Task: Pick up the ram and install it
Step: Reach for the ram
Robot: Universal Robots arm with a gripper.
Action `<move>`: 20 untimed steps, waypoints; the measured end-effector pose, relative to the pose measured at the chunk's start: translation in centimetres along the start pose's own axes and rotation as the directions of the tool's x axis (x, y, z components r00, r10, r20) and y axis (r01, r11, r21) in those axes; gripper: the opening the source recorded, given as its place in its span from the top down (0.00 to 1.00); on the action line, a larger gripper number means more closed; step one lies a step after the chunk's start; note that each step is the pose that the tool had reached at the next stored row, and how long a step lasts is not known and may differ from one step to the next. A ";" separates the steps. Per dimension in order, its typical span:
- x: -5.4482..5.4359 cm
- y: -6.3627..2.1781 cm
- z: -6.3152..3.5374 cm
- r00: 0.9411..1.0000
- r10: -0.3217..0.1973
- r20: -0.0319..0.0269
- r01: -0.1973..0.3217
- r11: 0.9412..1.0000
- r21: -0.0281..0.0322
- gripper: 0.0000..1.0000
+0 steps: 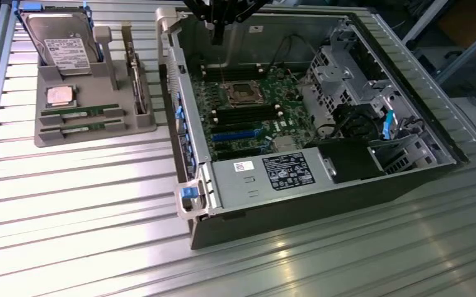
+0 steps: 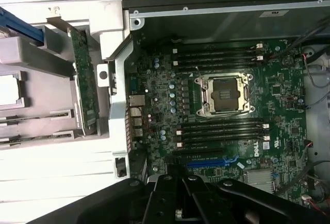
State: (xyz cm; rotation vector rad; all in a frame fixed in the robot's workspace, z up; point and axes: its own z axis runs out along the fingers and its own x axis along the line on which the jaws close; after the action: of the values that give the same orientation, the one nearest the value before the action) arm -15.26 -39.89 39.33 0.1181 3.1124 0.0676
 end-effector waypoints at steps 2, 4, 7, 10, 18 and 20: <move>0.1 -0.01 0.00 1.000 0.000 0.000 0.000 1.000 0.000 0.89; 0.4 -0.03 -0.01 1.000 0.000 0.000 0.000 1.000 0.000 0.89; 0.7 -0.05 -0.02 1.000 0.000 0.000 0.000 1.000 0.000 0.89; 1.0 -0.07 -0.03 1.000 0.000 0.000 0.000 1.000 0.000 0.89; 2.1 -0.16 -0.06 1.000 0.000 0.000 0.000 1.000 0.000 0.89; 2.4 -0.18 -0.07 1.000 0.000 0.000 0.000 1.000 0.000 0.89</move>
State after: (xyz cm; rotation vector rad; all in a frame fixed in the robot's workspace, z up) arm -17.67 -39.89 39.33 0.1180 3.1125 0.0676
